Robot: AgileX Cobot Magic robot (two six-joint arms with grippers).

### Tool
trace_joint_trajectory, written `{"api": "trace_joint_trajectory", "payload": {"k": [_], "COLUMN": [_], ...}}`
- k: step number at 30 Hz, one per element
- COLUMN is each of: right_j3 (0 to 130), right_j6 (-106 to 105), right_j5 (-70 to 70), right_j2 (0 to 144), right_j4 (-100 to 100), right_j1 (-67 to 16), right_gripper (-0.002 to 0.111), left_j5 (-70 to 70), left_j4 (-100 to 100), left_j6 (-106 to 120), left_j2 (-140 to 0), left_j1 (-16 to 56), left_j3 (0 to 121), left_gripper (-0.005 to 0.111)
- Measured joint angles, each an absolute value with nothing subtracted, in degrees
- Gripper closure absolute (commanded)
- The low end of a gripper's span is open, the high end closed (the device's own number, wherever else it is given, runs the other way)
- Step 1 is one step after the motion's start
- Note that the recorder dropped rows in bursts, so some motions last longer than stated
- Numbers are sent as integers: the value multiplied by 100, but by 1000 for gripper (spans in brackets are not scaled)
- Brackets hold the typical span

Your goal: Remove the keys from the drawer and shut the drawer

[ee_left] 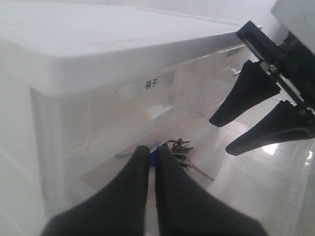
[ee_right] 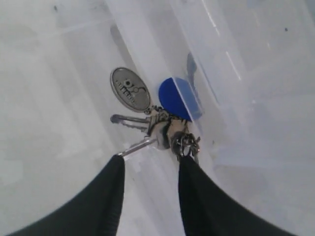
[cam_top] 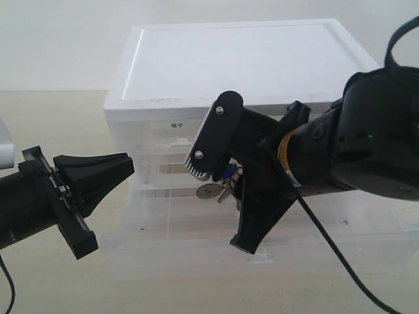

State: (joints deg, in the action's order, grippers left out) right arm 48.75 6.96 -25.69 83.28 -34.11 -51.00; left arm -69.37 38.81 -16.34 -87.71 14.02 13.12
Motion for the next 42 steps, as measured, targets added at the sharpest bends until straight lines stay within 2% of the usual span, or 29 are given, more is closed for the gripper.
{"api": "trace_joint_trajectory", "payload": {"k": [8, 14, 21, 28, 36, 42], "right_j3": [4875, 4875, 4899, 4899, 4888, 4888], "right_j6": [1932, 601, 163, -133, -279, -1964], "right_j5": [-2496, -3733, -3888, -4020, -4225, -4624], "right_j2": [8388, 8388, 8388, 8272, 7382, 7099], "right_j4": [-3487, -3155, -3227, -3080, -2781, -1443], "right_j1": [-5100, -5616, -6069, -6128, -6172, -6172], "right_gripper": [76, 76, 76, 76, 76, 76], "left_j5": [-6937, -6937, -6937, -6937, -6937, -6937], "left_j4": [3945, 3967, 4027, 4027, 4037, 4037], "left_j6": [-1644, -1666, -1678, -1678, -1678, -1678], "left_j2": [-8771, -8771, -8771, -8771, -8771, -8771], "left_j1": [1402, 1402, 1402, 1402, 1402, 1402], "left_j3": [1312, 1312, 1312, 1312, 1312, 1312], "left_gripper": [102, 102, 102, 102, 102, 102]}}
